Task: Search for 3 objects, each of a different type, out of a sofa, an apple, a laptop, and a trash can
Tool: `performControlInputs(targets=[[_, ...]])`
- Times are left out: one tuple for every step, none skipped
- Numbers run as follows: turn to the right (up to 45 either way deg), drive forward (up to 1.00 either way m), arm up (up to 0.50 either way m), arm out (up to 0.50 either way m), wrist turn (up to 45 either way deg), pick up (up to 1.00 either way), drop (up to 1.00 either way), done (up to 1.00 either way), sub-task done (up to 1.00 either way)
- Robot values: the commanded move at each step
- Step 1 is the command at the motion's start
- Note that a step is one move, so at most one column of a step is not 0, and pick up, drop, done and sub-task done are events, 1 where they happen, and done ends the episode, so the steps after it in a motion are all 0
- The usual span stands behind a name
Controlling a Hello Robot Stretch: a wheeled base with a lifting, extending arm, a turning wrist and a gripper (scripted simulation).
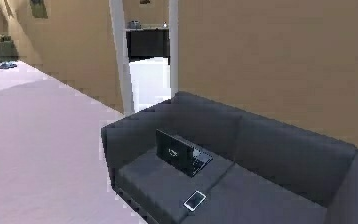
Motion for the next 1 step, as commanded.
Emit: performControlInputs(targets=[[0.0,0.00,0.00,0.00,0.0,0.00,0.00,1.00,0.00]])
